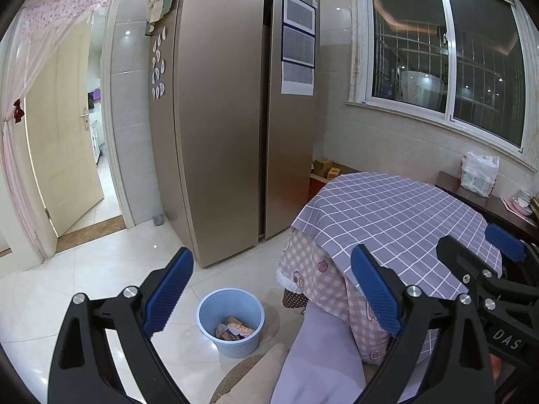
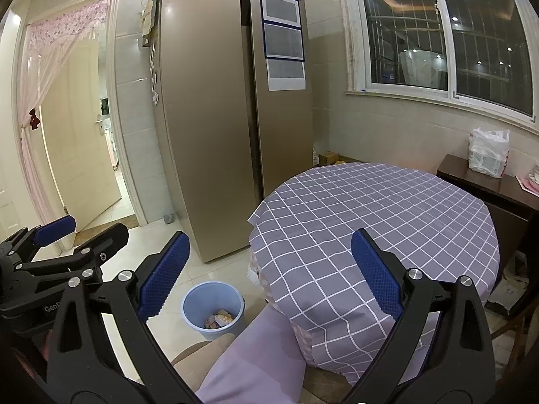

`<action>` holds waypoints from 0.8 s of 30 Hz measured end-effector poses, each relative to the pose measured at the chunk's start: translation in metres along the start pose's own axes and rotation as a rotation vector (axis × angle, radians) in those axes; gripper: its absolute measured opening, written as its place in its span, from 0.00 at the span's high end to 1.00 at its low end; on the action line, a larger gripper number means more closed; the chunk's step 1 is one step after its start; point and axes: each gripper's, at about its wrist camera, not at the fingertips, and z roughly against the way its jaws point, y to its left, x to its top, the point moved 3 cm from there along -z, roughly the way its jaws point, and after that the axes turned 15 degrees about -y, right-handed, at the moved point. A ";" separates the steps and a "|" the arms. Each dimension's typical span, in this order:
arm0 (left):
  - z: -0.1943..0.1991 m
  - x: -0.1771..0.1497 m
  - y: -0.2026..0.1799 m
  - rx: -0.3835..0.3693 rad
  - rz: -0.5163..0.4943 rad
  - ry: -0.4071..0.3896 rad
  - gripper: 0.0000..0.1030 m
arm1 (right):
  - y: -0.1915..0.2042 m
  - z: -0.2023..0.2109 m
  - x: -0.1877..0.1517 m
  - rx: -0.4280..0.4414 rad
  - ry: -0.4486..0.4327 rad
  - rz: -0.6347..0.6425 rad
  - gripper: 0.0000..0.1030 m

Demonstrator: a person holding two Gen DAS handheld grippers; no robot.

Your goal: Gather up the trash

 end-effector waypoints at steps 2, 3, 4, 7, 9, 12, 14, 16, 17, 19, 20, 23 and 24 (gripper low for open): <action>0.000 0.000 0.000 -0.001 0.000 0.001 0.10 | 0.000 0.000 0.000 0.000 0.001 0.000 0.08; 0.000 0.000 0.000 0.000 -0.001 0.000 0.10 | 0.000 0.000 0.000 0.001 0.001 0.000 0.08; 0.000 0.000 0.000 0.000 -0.002 -0.001 0.10 | 0.000 0.000 0.000 0.000 0.000 0.000 0.08; 0.000 -0.001 0.000 0.000 -0.003 -0.001 0.10 | 0.000 0.000 0.000 0.001 0.002 -0.002 0.08; 0.001 -0.001 0.000 0.001 -0.004 -0.001 0.10 | 0.000 0.000 0.000 0.002 0.002 -0.001 0.08; 0.000 -0.001 0.001 0.001 -0.002 0.003 0.10 | -0.001 -0.001 0.000 0.003 0.002 0.001 0.08; 0.000 -0.001 0.001 0.001 -0.003 0.001 0.10 | -0.001 -0.001 0.000 0.004 0.003 0.000 0.08; 0.000 -0.001 0.001 0.002 -0.004 0.001 0.10 | -0.001 -0.001 0.000 0.005 0.004 0.001 0.08; 0.000 -0.001 0.001 0.001 -0.003 0.001 0.10 | -0.001 0.000 0.000 0.005 0.003 0.002 0.08; 0.000 -0.001 0.001 0.001 -0.002 0.003 0.10 | -0.001 0.000 0.000 0.004 0.003 0.005 0.08; 0.000 -0.001 0.001 0.001 -0.002 0.002 0.10 | -0.002 0.000 0.000 0.004 0.003 0.006 0.08; 0.000 -0.001 0.001 0.002 -0.003 0.002 0.10 | -0.002 -0.001 -0.001 0.006 0.004 0.005 0.08; 0.000 -0.001 0.001 0.002 -0.004 0.002 0.10 | -0.002 -0.001 0.000 0.006 0.004 0.006 0.08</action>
